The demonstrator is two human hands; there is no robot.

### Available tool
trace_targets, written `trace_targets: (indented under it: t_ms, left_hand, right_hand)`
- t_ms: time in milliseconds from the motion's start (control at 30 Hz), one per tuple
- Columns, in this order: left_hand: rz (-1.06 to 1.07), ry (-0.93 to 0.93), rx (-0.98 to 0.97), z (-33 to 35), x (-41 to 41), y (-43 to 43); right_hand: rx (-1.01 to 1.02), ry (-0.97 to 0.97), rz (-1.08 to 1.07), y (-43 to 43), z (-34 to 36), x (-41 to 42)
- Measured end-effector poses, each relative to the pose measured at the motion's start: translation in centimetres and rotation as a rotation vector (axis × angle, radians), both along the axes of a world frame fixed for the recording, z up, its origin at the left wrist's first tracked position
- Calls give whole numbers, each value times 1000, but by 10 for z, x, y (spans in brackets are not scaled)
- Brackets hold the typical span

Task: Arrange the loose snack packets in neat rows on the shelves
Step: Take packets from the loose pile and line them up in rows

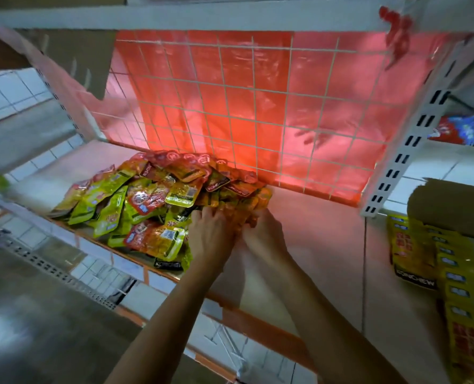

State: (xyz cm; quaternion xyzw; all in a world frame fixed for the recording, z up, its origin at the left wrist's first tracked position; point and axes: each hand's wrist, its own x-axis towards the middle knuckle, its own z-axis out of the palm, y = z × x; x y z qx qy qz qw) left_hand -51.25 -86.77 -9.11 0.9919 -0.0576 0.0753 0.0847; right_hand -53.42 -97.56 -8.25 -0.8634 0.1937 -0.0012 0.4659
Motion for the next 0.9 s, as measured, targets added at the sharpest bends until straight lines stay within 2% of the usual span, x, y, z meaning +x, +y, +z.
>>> trace_targets:
  t_ms: [200,333,533,633,900]
  left_hand:
    - [-74,52,-71,3,12,11]
    - [-124,5,-139,5,16,12]
    - [-181,-168,-246,21,39,17]
    - [-172,-231,-241,29,61,25]
    - [-14,-194,-190,41,118,52]
  right_hand:
    - [-7,3,-132,8,-10,16]
    - [-127,-113,-172,7,-8,25]
    - [-217,-282,-129,8,7,51]
    - [-302,-318,-71,17,13,69]
    - [-418,-286,21,35,27,116]
